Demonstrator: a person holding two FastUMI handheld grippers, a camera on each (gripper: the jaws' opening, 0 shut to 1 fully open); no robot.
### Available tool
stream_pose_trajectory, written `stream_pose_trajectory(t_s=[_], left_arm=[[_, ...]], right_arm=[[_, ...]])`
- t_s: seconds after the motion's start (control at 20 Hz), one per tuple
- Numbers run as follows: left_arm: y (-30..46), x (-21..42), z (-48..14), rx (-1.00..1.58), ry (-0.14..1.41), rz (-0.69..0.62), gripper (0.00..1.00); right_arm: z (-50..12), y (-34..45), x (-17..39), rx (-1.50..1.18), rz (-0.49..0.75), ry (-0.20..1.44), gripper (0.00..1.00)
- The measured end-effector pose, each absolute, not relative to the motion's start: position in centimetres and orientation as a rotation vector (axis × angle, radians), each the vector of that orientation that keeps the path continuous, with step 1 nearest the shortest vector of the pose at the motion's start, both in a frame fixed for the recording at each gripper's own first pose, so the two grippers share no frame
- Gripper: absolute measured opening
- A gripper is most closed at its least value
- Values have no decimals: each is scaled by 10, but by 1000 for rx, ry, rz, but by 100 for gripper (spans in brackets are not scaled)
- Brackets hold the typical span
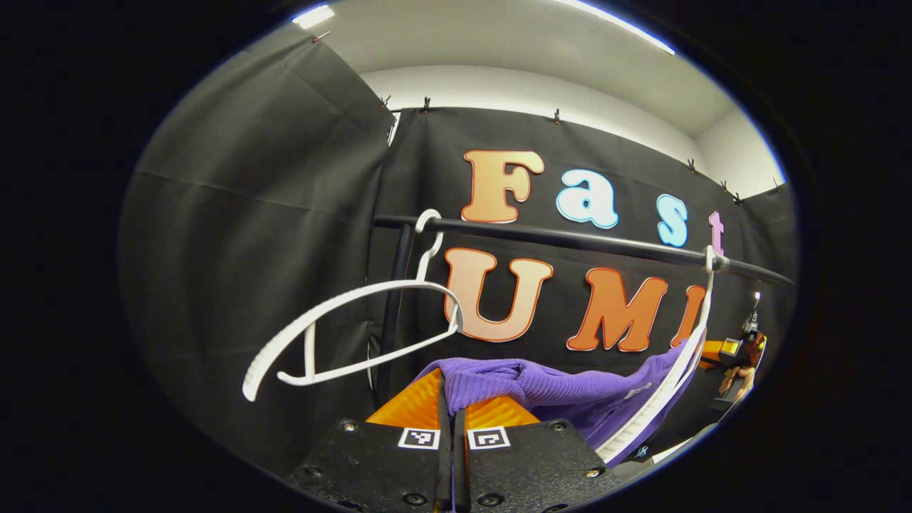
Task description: Grasp the clothes on the hanger with both hands and then place them into the laundry hamper below.
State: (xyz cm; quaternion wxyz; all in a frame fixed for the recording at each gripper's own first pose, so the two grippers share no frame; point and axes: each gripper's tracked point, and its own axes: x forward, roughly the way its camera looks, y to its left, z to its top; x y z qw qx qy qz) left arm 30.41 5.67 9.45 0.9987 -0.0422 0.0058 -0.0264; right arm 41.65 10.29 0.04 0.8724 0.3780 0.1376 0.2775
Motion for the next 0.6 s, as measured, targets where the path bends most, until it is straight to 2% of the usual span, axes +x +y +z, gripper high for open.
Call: stream_pose_trajectory(t_s=[0.05,0.6], left_arm=[[60,306,86,-91,28,-50,3],[73,301,-1,-95,182,-31,1]], right_arm=[[-10,104,417,799,573,304,14],[-81,97,393,736,506,405,13]])
